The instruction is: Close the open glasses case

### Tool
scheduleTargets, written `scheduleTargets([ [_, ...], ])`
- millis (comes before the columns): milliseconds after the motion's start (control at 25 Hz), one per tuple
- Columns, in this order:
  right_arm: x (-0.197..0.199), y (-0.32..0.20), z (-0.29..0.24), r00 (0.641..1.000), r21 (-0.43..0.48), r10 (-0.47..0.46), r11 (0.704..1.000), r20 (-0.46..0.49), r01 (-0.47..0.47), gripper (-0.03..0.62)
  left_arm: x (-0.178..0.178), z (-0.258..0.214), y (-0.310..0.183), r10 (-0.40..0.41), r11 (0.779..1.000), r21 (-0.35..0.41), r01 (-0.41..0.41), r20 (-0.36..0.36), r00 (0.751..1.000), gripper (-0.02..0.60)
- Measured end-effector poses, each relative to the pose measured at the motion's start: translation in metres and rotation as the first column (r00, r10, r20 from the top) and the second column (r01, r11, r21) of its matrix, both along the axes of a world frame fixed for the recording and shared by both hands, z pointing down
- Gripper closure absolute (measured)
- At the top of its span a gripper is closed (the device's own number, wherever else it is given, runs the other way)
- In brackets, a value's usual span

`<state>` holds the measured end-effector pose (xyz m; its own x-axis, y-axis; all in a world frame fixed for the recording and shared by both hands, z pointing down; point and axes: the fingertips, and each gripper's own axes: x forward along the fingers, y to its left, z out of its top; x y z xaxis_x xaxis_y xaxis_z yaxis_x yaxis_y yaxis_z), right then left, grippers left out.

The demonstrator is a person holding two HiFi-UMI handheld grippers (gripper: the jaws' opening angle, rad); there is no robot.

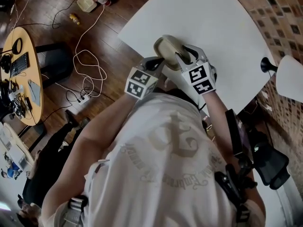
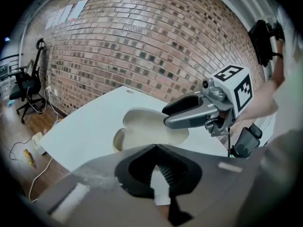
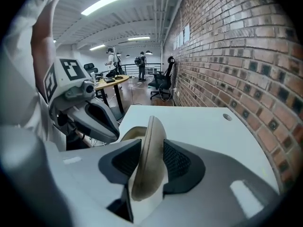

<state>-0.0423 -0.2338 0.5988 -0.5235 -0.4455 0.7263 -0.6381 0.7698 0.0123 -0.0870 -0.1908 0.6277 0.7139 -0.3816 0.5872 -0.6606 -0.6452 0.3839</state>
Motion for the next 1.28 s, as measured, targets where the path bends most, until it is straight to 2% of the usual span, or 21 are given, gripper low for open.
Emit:
scheduleTargets([
  [360,-0.022,0.02,-0.006,0.998,0.01,-0.035,0.999,0.048,0.034,0.435,-0.025,-0.035,-0.021,-0.078,0.993,0.082,0.08,-0.03,0.997,0.577],
  [520,-0.029,0.032,0.0,0.997,0.003,-0.057,0.998,0.056,0.057,0.442,-0.021,-0.046,-0.032,-0.069,0.991,0.111,0.073,-0.036,0.997,0.577],
  [640,-0.035,0.034,0.004,0.996,0.006,-0.061,0.998,0.065,0.06,0.47,-0.02,-0.05,-0.039,-0.051,0.99,0.13,0.054,-0.031,0.998,0.577],
  [920,-0.043,0.04,0.016,0.993,0.011,-0.109,0.994,0.048,0.109,0.544,-0.018,-0.047,-0.038,-0.035,0.992,0.118,0.036,-0.012,0.999,0.577],
  [1080,-0.05,0.046,0.023,0.988,0.01,-0.145,0.989,0.043,0.145,0.565,-0.02,-0.043,-0.032,-0.04,0.994,0.102,0.041,-0.008,0.999,0.577],
  [1280,-0.056,0.048,0.027,0.992,0.008,-0.123,0.992,0.038,0.122,0.586,-0.03,-0.043,-0.03,-0.047,0.994,0.101,0.048,-0.017,0.999,0.577],
])
